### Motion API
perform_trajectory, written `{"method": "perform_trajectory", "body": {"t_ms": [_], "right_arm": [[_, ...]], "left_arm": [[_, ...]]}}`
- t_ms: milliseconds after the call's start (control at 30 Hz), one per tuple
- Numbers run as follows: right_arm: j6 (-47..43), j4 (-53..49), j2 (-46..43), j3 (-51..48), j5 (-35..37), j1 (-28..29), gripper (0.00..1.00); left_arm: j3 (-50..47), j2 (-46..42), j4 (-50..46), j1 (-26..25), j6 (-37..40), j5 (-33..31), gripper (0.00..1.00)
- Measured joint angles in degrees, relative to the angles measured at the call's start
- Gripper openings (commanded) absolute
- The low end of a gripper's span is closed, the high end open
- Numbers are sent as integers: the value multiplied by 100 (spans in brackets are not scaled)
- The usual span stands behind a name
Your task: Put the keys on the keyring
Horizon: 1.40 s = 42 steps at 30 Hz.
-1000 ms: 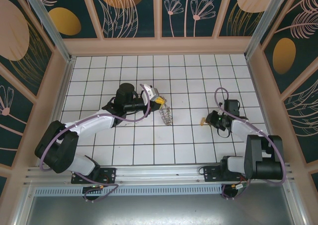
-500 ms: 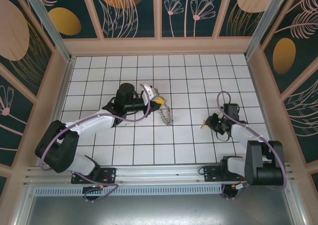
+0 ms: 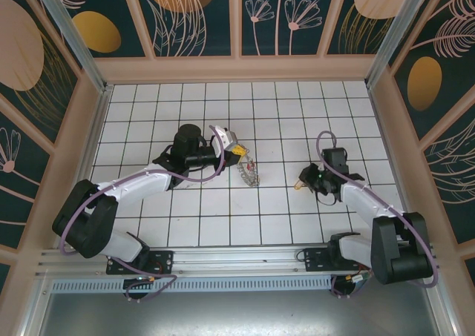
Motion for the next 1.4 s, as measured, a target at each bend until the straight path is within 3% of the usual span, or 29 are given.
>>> {"method": "perform_trajectory", "body": {"t_ms": [367, 667, 1133, 1400], "right_arm": [[-1056, -522, 831, 669, 293, -4, 31], [-1523, -669, 1338, 981, 243, -4, 32], [-1663, -1095, 1471, 1244, 251, 98, 30], [-1657, -1244, 1659, 1279, 323, 184, 23]], "left_arm": [[0, 0, 0, 0, 0, -2, 0], [13, 37, -2, 0, 0, -2, 0], [68, 81, -2, 0, 0, 0, 0], [76, 92, -2, 0, 0, -2, 0]]}}
